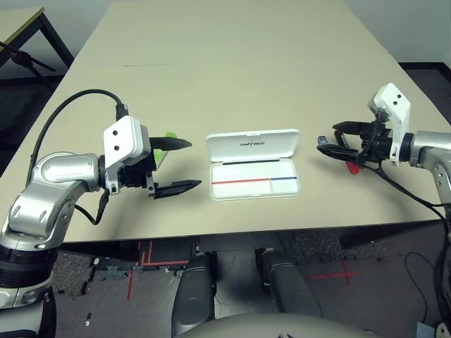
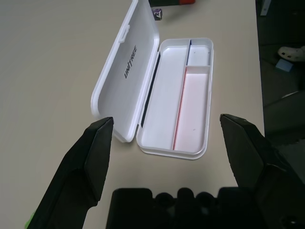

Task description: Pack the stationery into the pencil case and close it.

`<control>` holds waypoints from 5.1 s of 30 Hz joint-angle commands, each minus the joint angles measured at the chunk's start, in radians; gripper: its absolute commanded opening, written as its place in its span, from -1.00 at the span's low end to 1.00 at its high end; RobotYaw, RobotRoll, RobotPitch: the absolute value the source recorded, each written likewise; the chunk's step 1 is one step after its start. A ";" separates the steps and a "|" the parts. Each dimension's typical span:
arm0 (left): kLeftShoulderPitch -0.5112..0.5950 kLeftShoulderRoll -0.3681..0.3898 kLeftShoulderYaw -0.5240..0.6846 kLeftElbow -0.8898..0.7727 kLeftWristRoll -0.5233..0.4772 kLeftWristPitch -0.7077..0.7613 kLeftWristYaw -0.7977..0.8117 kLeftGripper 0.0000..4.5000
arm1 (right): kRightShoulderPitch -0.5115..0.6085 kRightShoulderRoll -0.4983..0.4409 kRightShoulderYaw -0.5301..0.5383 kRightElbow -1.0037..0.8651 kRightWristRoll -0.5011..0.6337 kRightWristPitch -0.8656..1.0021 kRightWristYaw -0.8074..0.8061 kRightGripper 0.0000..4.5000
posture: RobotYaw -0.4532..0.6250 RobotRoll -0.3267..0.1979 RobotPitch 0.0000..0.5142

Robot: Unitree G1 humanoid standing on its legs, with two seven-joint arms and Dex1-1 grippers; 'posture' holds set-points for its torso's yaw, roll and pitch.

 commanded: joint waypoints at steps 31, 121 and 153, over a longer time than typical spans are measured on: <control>-0.019 0.003 0.008 -0.088 -0.108 0.004 0.057 0.99 | -0.147 0.005 0.032 0.093 -0.009 0.407 -0.272 1.00 | -0.21 0.25 -0.40; -0.059 0.035 -0.045 -0.020 -0.037 -0.031 -0.012 1.00 | -0.206 0.070 0.393 -0.067 -0.204 -0.534 0.513 -0.78 | -0.24 0.25 -0.40; -0.033 0.038 -0.036 -0.030 -0.018 -0.035 -0.002 1.00 | -0.171 0.280 0.446 0.012 -0.307 -0.702 0.347 0.19 | -0.19 0.25 -0.40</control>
